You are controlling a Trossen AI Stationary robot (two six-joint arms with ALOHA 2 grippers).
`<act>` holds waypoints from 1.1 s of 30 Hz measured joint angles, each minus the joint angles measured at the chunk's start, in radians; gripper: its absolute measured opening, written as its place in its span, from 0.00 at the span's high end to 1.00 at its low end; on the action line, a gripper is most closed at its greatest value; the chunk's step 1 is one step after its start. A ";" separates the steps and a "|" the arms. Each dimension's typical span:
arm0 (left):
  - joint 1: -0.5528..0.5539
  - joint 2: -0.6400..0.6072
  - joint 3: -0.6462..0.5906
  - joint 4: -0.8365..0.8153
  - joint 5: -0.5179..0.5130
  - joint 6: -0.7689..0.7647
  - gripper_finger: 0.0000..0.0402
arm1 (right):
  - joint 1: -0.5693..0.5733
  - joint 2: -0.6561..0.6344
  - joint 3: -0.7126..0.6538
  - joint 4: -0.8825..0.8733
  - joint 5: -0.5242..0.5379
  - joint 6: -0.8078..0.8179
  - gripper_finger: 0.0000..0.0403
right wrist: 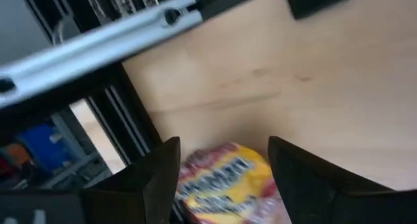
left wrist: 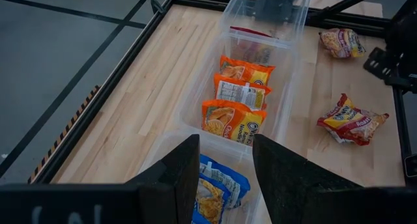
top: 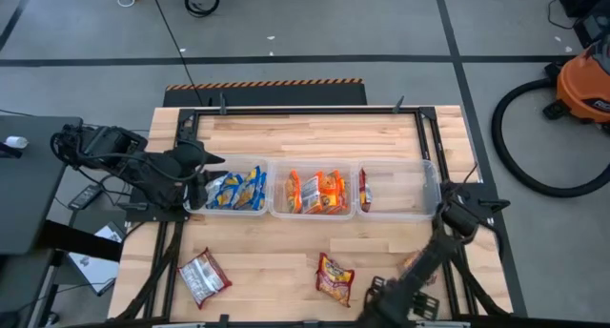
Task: Sort Maruchan noodles
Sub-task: Put the red noodle pack into the right transparent bin
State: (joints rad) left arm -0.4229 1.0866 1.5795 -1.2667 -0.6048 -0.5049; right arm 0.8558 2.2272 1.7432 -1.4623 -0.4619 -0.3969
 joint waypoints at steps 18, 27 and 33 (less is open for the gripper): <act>0.000 0.000 0.000 0.000 0.000 0.000 0.63 | -0.082 0.001 -0.201 0.030 -0.008 -0.386 0.45; 0.000 0.000 0.000 0.000 0.000 0.000 0.63 | -0.072 0.001 -0.287 0.060 -0.007 -0.433 0.47; 0.000 0.000 0.000 0.000 0.000 0.000 0.63 | -0.068 0.001 -0.313 0.047 0.015 -0.437 0.61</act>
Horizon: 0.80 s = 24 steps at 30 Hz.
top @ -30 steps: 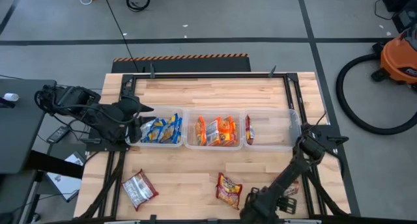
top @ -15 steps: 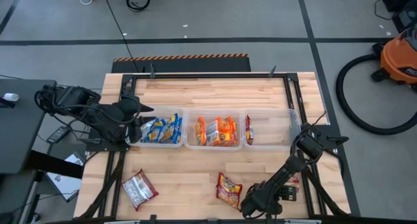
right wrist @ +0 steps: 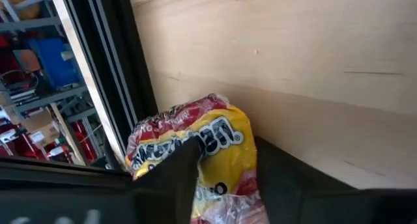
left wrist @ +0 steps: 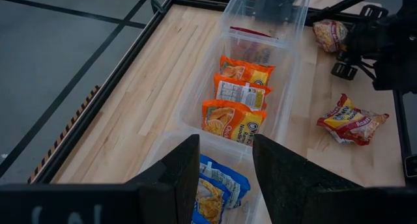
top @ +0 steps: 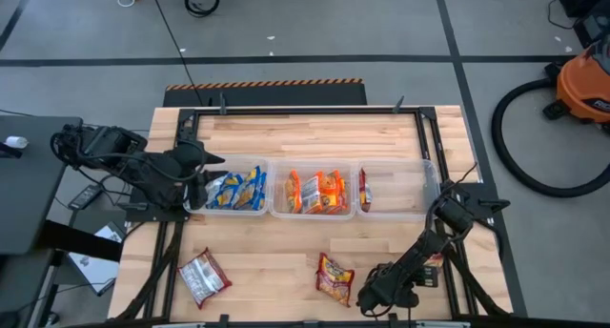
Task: Sort Maruchan noodles
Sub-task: Put the red noodle pack into the right transparent bin
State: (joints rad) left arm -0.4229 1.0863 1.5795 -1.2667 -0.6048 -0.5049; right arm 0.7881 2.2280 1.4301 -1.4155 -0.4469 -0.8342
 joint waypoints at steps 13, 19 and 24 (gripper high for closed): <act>0.000 0.000 0.000 0.000 0.000 0.000 0.63 | 0.017 0.001 0.078 -0.059 0.026 0.003 0.95; 0.000 0.000 0.000 0.000 0.000 0.000 0.63 | 0.009 0.001 0.229 -0.154 0.109 0.051 0.94; 0.000 0.000 0.000 0.000 0.000 0.000 0.63 | -0.001 -0.030 0.378 -0.154 0.129 0.137 0.95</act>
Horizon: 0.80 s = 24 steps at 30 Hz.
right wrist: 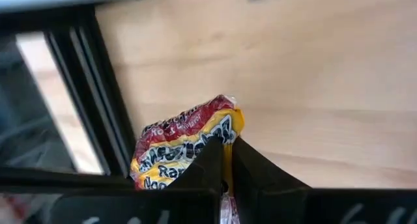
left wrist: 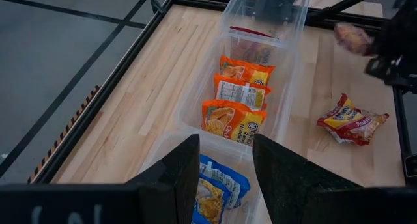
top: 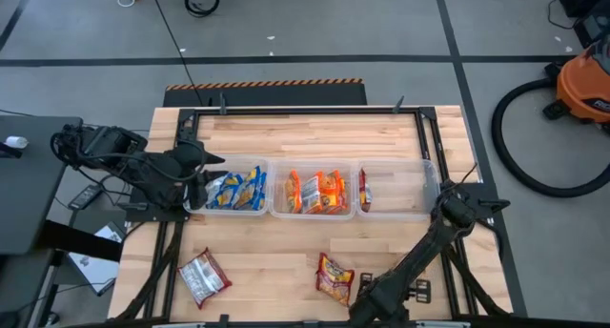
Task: Sort Maruchan noodles
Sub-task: Put the red noodle pack into the right transparent bin
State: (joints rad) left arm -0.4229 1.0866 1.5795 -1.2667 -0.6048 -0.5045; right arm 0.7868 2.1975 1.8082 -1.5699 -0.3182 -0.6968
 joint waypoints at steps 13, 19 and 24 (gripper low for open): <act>0.000 0.000 0.000 0.000 0.000 0.000 0.63 | -0.001 -0.377 0.125 0.025 0.261 0.439 0.96; 0.000 0.000 0.000 0.000 0.000 0.000 0.63 | 0.035 -0.566 0.125 0.155 0.487 0.694 0.96; 0.000 0.000 0.000 0.000 0.000 0.000 0.63 | 0.061 -0.671 0.125 0.231 0.727 0.861 0.96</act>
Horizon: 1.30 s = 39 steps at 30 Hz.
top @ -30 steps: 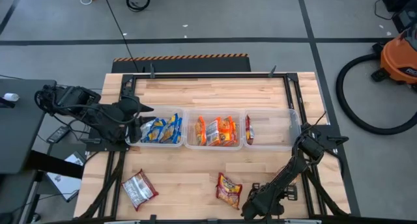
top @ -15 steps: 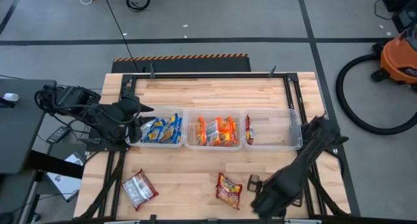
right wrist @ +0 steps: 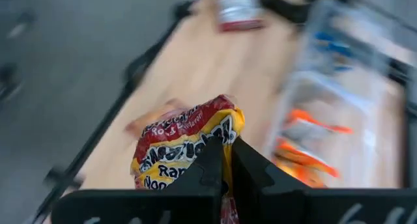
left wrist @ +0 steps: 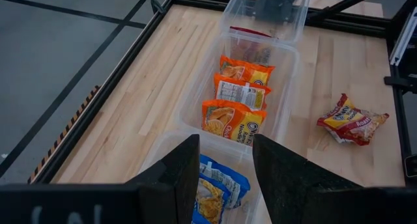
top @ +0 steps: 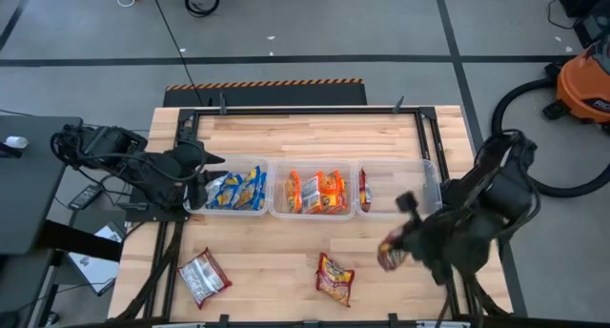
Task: Sort Maruchan noodles
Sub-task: Put the red noodle pack into the right transparent bin
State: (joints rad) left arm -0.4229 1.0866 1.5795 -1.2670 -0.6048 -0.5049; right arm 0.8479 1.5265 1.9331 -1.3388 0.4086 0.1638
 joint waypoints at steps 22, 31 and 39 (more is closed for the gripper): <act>0.000 0.000 0.000 0.000 0.000 0.000 0.63 | -0.319 -0.032 -0.024 -0.229 0.472 0.871 0.96; 0.000 0.000 0.000 0.000 0.000 0.000 0.63 | -0.449 -0.034 -0.232 -0.229 0.241 0.916 0.96; 0.000 0.000 0.000 0.000 0.000 0.000 0.63 | -0.515 -0.042 -0.303 -0.232 0.240 0.662 0.94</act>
State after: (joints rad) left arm -0.4229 1.0866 1.5797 -1.2667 -0.6048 -0.5045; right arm 0.3326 1.4849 1.6306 -1.5712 0.6483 0.8260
